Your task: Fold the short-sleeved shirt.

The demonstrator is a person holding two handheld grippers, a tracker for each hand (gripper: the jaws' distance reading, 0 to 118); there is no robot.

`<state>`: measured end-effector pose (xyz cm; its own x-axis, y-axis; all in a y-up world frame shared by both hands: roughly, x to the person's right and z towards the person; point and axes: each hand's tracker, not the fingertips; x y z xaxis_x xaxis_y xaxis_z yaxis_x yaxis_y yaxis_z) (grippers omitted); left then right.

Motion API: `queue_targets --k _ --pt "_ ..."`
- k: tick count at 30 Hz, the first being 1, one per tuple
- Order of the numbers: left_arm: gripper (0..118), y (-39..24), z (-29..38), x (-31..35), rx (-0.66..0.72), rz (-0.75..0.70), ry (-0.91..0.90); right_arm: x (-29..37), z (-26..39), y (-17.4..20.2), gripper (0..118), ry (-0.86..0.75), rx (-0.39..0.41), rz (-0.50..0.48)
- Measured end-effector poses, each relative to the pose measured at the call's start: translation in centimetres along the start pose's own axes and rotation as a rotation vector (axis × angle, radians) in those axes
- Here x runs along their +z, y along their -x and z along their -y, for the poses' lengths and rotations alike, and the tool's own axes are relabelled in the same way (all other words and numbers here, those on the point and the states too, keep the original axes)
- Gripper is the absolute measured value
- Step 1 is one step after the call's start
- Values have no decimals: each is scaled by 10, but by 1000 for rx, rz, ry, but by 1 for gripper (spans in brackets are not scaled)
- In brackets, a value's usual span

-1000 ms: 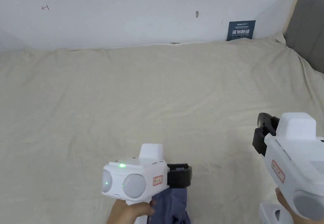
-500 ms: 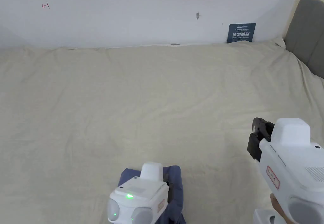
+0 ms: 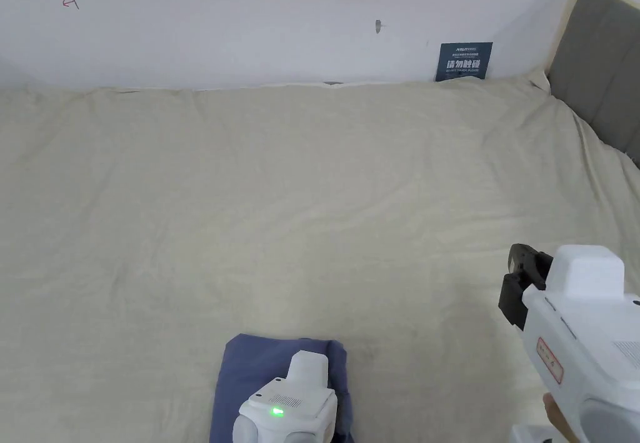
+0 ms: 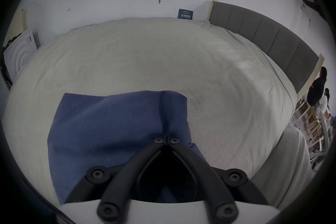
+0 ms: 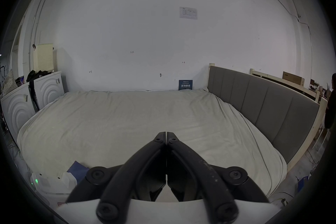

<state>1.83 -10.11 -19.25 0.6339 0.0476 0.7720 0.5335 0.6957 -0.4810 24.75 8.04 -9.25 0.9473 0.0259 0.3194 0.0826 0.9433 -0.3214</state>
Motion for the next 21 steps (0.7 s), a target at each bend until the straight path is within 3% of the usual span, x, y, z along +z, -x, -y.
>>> queue_targets --k 11,21 --pt "1 26 -51 123 78 37 -331 21 -27 28 2 -92 6 -56" --pt "1 75 -84 229 70 -165 -639 39 -50 63 2 -193 27 -68"
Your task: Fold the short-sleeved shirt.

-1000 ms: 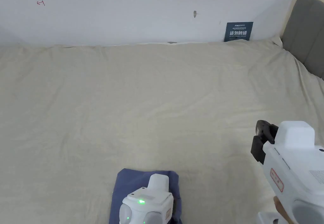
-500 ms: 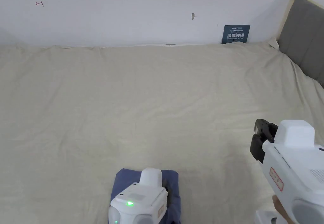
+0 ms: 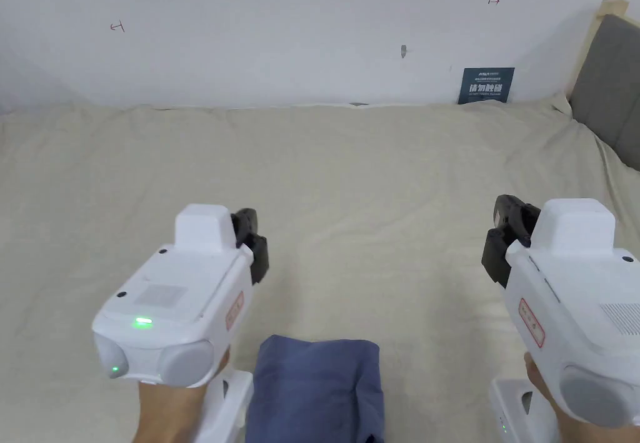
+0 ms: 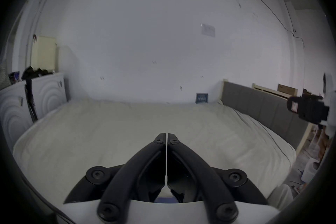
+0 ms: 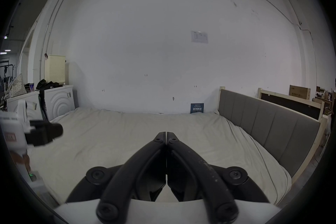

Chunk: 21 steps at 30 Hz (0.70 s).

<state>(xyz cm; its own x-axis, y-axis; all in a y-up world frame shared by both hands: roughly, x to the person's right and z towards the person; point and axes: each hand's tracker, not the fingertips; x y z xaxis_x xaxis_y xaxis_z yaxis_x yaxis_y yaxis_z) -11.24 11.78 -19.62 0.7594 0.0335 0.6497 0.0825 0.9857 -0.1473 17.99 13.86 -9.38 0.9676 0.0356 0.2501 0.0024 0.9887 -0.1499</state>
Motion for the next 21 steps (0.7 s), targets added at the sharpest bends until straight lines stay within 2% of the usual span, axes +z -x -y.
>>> queue_targets --k 5,12,21 --pt "1 25 -15 26 -30 -102 -104 1 -6 11 2 -28 12 -9" --pt "1 48 -12 48 -72 -197 -137 2 -8 22 2 -36 27 -26" --pt "1 54 -8 55 -79 -209 -115 0 -9 25 2 -36 27 -39"
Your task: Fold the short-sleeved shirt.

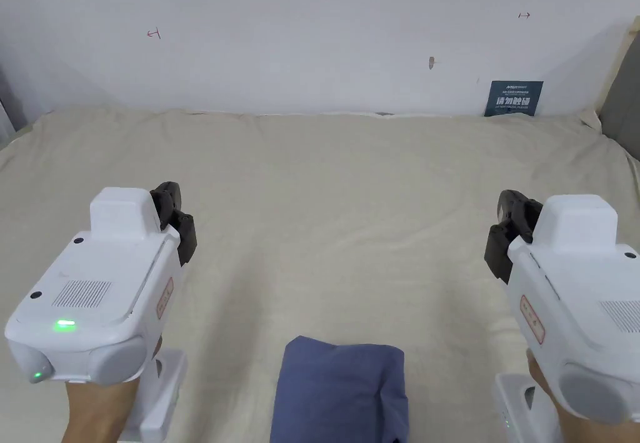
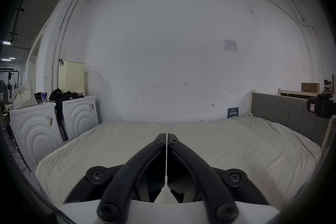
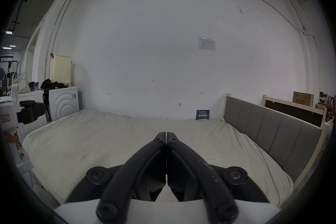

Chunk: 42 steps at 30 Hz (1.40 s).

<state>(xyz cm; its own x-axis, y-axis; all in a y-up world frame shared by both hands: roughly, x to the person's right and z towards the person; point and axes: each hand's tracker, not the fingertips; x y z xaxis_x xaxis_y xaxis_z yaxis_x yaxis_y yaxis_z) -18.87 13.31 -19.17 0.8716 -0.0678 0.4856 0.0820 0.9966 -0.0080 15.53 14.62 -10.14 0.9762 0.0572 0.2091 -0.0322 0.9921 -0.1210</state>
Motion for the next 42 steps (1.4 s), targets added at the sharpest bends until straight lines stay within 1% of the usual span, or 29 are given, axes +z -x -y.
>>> queue_targets --k 6,10,13,16,18,20,22,25,27,29,32,33,35,37,38,39,40,41,42 --pt "1 2 1 -1 -2 -6 4 -5 6 2 2 14 1 -9" --pt "1 3 3 0 2 -4 11 -15 24 10 2 51 -12 -41" --pt "1 4 5 1 7 2 17 -27 50 22 2 103 -23 -87" --pt "1 6 7 1 12 2 23 -39 82 40 2 160 -4 -127" --pt "1 8 10 2 15 2 27 -47 107 52 2 229 -6 -174" --pt "1 10 13 2 19 0 37 -52 133 64 2 289 8 -203" --pt "1 14 17 2 33 4 49 -54 161 77 2 356 45 -225" --pt "1 18 22 1 47 10 68 -56 195 89 2 438 47 -267" --pt "1 20 27 0 66 21 89 -58 215 96 2 473 82 -273" --pt "1 22 32 -1 87 36 107 -61 234 100 2 509 90 -279" --pt "1 23 42 -5 120 62 161 -70 263 102 2 624 91 -260" --pt "1 23 47 -7 139 79 188 -70 273 101 2 632 81 -263" --pt "2 24 56 -10 181 112 240 -63 277 101 2 542 87 -250" --pt "4 25 69 -16 262 160 321 -61 274 105 1 566 119 -247" --pt "6 25 75 -19 298 182 358 -62 272 106 1 569 126 -247" --pt "13 25 84 -23 343 205 402 -64 272 105 1 574 127 -249" --pt "31 26 92 -27 376 237 461 -64 271 103 1 579 116 -252" --pt "52 26 101 -33 404 274 525 -64 271 100 1 584 87 -255" --pt "76 25 111 -41 432 311 602 -65 271 98 1 587 62 -257"
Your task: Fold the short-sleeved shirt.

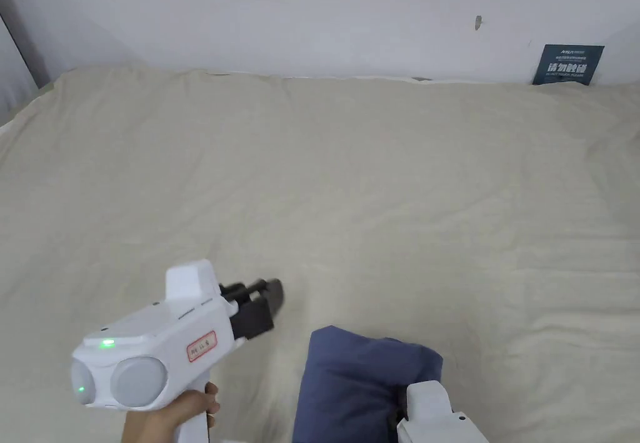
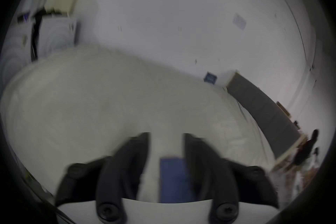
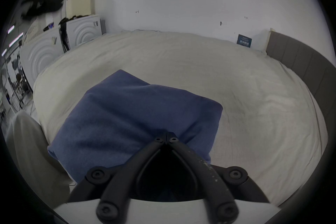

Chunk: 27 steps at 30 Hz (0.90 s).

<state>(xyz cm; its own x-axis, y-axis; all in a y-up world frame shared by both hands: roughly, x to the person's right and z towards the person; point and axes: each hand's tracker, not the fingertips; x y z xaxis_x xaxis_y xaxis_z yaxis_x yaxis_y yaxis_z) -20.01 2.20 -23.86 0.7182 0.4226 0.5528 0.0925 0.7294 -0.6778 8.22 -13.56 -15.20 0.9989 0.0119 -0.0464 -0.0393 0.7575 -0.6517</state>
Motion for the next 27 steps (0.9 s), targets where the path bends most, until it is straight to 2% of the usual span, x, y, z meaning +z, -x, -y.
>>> queue_targets --k 1,2,7,8,9,11,12,14,20,24,27 --pt "105 5 5 -12 28 25 75 0 0 -2 1 2 -17 -10" --pt "117 11 11 -23 56 45 135 0 0 -5 1 4 -31 -17" --pt "117 38 38 -73 188 65 330 0 -1 -13 1 13 -86 -50" --pt "113 43 42 -82 197 68 353 0 -1 -15 1 13 -89 -56" --pt "104 48 46 -90 202 70 390 0 -1 -16 1 14 -93 -62" --pt "70 55 50 -101 203 81 432 -1 -1 -18 1 15 -97 -72" --pt "61 55 53 -106 206 77 440 -1 -1 -18 1 15 -96 -76" --pt "58 57 58 -115 204 87 464 -2 0 -19 1 15 -92 -83" --pt "30 53 63 -116 212 120 475 -2 -1 -23 2 16 -107 -101" --pt "23 42 60 -114 161 65 434 5 -15 -20 2 41 -88 -95" --pt "21 35 52 -107 114 51 401 18 -29 -17 2 -16 -50 -75"
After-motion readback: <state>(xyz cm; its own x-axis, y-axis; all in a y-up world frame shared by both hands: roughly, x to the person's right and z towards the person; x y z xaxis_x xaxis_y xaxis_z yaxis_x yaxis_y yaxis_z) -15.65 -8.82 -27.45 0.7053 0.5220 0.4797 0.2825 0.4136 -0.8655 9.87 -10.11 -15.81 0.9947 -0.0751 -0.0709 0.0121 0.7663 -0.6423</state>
